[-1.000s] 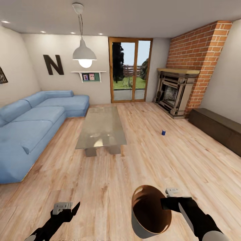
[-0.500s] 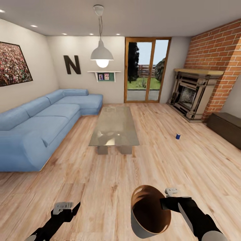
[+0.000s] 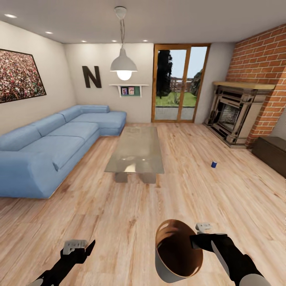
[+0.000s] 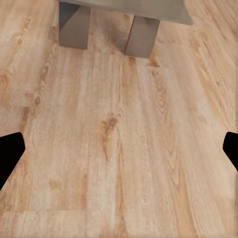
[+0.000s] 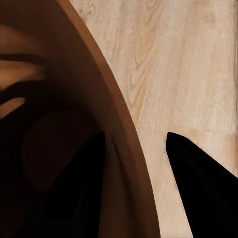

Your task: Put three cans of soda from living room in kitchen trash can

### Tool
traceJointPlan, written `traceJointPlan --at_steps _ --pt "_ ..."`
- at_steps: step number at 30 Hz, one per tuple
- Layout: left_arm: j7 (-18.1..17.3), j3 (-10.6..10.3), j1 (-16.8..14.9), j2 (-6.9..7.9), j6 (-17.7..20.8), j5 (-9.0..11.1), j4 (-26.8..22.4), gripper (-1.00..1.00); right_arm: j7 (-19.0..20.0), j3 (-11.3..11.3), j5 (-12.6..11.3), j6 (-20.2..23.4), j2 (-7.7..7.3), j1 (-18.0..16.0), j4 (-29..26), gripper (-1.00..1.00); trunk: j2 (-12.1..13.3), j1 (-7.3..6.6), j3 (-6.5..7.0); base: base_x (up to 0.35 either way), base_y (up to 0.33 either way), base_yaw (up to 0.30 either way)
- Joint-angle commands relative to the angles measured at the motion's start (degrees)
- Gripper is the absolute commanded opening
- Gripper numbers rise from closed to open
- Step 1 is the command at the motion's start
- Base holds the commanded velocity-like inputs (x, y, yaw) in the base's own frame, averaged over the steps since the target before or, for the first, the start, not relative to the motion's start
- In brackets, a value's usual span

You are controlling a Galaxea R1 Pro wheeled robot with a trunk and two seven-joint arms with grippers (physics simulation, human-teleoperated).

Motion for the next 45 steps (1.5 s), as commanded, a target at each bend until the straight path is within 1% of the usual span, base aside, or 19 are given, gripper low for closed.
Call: traceJointPlan --at_steps 1,9,24,37,45 --pt "0.00 0.00 0.00 0.00 0.00 0.00 0.00 1.00 -0.04 -0.01 -0.58 0.10 0.00 -0.02 -0.04 -1.00 -0.01 0.00 0.01 0.000 -0.290 0.006" --pt "0.02 0.00 0.00 0.00 0.00 0.00 0.00 1.00 0.17 0.00 -0.75 0.16 0.13 -0.02 -0.04 -1.00 -0.01 0.00 0.08 0.000 -0.291 -0.036" --pt "0.04 0.00 0.00 0.00 0.00 0.00 0.00 1.00 -0.03 0.01 -0.61 0.12 0.24 -0.02 -0.04 -1.00 -0.01 0.00 0.74 0.000 -0.291 -0.196" --pt "0.08 0.00 0.00 0.00 0.00 0.00 0.07 1.00 -0.13 -0.08 -0.68 0.09 0.27 -0.02 -0.04 -1.00 -0.01 0.00 0.77 0.000 -0.292 -0.030" --pt "0.08 0.00 0.00 0.00 0.00 -0.02 0.09 1.00 -0.14 -0.05 -0.66 0.09 0.27 -0.02 -0.04 -1.00 -0.01 0.00 0.74 0.000 -0.292 -0.152"
